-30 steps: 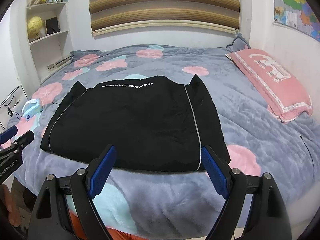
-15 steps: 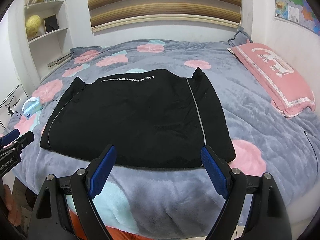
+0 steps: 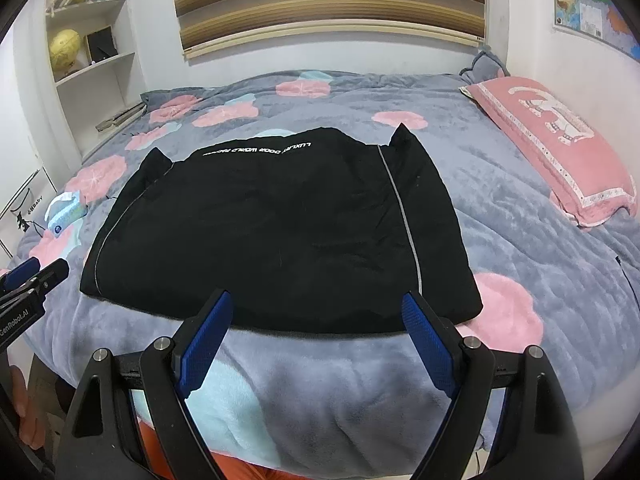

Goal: Fold large clothes

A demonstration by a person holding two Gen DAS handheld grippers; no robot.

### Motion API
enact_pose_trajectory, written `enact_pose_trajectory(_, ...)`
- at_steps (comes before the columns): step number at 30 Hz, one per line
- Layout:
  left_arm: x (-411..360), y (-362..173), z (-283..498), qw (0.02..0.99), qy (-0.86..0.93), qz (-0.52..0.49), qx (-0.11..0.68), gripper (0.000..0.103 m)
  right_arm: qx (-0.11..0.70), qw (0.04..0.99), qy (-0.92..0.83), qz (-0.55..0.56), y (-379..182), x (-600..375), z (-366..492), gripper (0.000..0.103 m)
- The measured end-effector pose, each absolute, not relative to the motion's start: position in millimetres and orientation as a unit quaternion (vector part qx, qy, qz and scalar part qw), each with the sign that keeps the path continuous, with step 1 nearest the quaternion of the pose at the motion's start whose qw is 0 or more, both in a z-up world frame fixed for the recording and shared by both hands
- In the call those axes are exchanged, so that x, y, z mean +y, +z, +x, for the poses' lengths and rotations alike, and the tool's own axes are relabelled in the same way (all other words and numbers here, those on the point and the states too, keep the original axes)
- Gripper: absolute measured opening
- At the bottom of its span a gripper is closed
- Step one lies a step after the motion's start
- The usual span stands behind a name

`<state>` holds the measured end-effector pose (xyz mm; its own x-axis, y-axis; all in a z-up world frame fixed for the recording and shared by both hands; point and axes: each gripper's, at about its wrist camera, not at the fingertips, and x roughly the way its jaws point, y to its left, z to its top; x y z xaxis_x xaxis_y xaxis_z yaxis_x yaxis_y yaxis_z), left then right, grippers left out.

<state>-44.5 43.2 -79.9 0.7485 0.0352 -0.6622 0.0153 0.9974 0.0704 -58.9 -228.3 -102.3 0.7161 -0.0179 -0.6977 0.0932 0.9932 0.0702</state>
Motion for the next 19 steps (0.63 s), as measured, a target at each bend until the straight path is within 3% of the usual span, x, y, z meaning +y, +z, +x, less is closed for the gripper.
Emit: enact_pose_trajectory(19,67,-76,-26,0.943,0.013,0.032,0.330,0.070,0.399,0.915,-0.035,0.057,-122,-232,-39,0.088)
